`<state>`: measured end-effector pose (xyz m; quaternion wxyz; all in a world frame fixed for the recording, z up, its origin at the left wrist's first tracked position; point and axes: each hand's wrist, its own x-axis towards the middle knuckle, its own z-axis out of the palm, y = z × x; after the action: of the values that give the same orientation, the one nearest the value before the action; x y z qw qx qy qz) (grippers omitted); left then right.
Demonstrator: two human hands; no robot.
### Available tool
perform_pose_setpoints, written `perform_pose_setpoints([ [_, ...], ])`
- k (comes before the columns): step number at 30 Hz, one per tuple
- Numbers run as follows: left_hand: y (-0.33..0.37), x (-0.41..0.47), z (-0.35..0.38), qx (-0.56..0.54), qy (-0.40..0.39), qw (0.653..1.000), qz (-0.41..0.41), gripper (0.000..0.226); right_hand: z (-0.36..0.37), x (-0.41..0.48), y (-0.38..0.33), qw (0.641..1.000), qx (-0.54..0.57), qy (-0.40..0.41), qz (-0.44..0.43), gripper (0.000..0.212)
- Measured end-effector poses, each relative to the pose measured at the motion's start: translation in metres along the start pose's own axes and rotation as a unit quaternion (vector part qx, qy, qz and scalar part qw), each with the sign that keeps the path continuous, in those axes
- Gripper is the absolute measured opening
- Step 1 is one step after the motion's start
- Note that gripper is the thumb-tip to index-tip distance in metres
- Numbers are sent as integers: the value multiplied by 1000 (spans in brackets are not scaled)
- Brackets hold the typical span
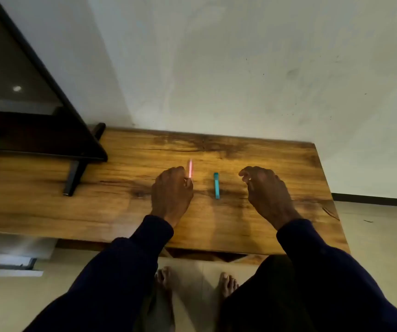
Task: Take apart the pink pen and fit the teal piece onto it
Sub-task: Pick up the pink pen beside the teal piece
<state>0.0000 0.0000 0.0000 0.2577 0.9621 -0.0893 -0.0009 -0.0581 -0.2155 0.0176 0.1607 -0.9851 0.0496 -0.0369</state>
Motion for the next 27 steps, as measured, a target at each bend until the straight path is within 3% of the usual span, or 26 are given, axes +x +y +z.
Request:
perform_pose_setpoints([
  [6,-13,27,27,-9,-37,997,-66,33,6,17,19,999,38,33,21,41],
  [11,-15,30,20,-30,-51,996,-67,17,9,16,24,995,78,59,24,35],
  [18,-8,3,-20,-213,-46,975,-43,8,6,10,5,983,172,51,31,23],
  [22,-6,-12,-40,-290,-53,955,-38,17,-5,9,-33,946,314,66,41,11],
  [27,-3,-33,-59,-358,-70,930,-48,20,-27,3,-75,880,467,62,63,17],
])
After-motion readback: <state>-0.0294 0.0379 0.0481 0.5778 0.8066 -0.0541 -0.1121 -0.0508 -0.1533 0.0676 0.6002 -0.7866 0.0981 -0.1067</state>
